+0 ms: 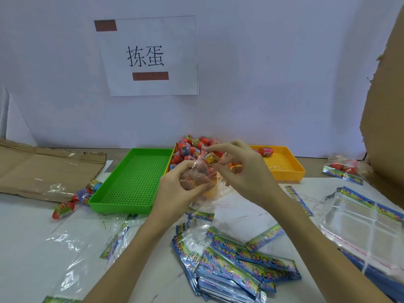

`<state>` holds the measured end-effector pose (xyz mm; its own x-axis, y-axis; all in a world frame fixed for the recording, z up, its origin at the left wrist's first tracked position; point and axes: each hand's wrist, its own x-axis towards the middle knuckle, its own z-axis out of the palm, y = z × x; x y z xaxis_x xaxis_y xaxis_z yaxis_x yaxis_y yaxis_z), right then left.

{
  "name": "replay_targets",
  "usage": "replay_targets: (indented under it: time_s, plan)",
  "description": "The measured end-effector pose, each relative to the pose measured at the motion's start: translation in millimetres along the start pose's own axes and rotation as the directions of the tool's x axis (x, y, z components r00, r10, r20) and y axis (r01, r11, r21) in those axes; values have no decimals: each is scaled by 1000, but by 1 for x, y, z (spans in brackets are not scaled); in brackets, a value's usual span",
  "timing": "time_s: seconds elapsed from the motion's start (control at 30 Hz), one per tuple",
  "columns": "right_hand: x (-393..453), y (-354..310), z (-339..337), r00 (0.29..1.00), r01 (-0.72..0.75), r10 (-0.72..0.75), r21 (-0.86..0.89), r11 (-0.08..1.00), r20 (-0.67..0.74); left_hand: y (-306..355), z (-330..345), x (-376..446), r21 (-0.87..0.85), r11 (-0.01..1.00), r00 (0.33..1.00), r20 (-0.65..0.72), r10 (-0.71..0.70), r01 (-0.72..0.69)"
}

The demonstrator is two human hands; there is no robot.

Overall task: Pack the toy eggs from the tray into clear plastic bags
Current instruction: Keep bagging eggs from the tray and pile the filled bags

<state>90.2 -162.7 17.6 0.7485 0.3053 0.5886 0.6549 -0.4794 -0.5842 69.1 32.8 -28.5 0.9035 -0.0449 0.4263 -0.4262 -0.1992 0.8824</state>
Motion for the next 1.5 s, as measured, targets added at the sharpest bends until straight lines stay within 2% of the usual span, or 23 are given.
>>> replay_targets:
  time_s: [0.17, 0.3, 0.37, 0.5, 0.67, 0.77, 1.13, 1.33, 1.5]
  plan:
    - [-2, -2, 3, 998, -36, 32, 96, 995, 48, 1, 0, 1, 4, 1000, 1000, -9, 13, -13]
    - [-1, -1, 3, 989, -66, 86, 161, 985, -118, 2, 1, 0, 16, 1000, 1000, -17, 21, -21]
    - [0, -1, 2, 990, -50, 64, 112, 992, -129, 2, 1, 0, -3, 1000, 999, -22, 23, -23]
    - [1, -1, -2, 1000, -17, 17, 31, 999, -17, 5, 2, 0, -18, 999, 999, -29, 39, -39]
    - [0, -3, -3, 991, -41, 26, 115, 993, 130, 6, 1, 0, 48, 999, 996, -84, 27, -23]
    - [-2, -6, 0, 992, -23, 3, 157, 987, 129, 7, 3, 0, 58, 998, 997, -69, 26, -22]
    - [-1, -4, 1, 1000, 23, -22, -17, 1000, 9, 10, 6, 0, -175, 978, 992, 67, -106, 117]
    - [-1, -6, -2, 993, 40, -42, 19, 999, 108, 10, 4, 0, -177, 980, 995, 52, -88, 96]
    - [-2, -10, 8, 982, 51, -48, -10, 999, 185, 11, 3, -1, -53, 998, 999, 36, -25, 27]
